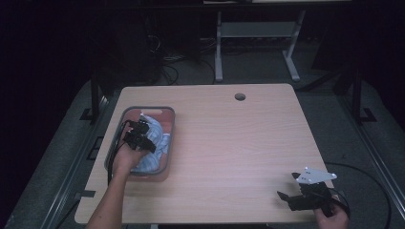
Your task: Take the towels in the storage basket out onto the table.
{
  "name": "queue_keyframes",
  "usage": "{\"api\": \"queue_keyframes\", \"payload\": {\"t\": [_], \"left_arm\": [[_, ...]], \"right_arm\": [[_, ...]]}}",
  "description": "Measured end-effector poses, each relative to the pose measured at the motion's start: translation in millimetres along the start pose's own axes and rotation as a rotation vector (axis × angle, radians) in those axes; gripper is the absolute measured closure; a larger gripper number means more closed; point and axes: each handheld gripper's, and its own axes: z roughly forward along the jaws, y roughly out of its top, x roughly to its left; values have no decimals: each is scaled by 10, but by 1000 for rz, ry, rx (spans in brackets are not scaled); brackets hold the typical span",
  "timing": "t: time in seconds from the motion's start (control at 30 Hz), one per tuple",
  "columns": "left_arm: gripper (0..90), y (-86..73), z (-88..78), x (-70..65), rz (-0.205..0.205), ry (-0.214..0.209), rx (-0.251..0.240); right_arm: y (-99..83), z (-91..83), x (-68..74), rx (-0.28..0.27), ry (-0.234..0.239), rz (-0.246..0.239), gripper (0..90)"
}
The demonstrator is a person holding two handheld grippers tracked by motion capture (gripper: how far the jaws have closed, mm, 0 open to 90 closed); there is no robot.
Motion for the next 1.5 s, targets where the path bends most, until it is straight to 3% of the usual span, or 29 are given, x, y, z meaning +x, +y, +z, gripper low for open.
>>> {"api": "queue_keyframes", "payload": {"t": [0.23, 0.6, 0.97, 1.27, 1.5], "left_arm": [[681, -91, -119, 9, -17, -58, -61], [682, -244, -373, 7, -10, -136, -172], [680, -310, -560, 43, -18, -212, -269], [681, -364, -808, 86, -30, -230, -343], [680, -383, -988, 74, -13, -206, -374]], "right_arm": [[6, -12, 6, -3, -6, -1, 138], [2, -18, 9, -3, -16, 11, 138], [-7, -35, -8, -4, -19, 10, 138], [-5, -33, -9, -5, -20, 15, 138], [-7, -38, -8, -4, -20, 7, 138]]}}
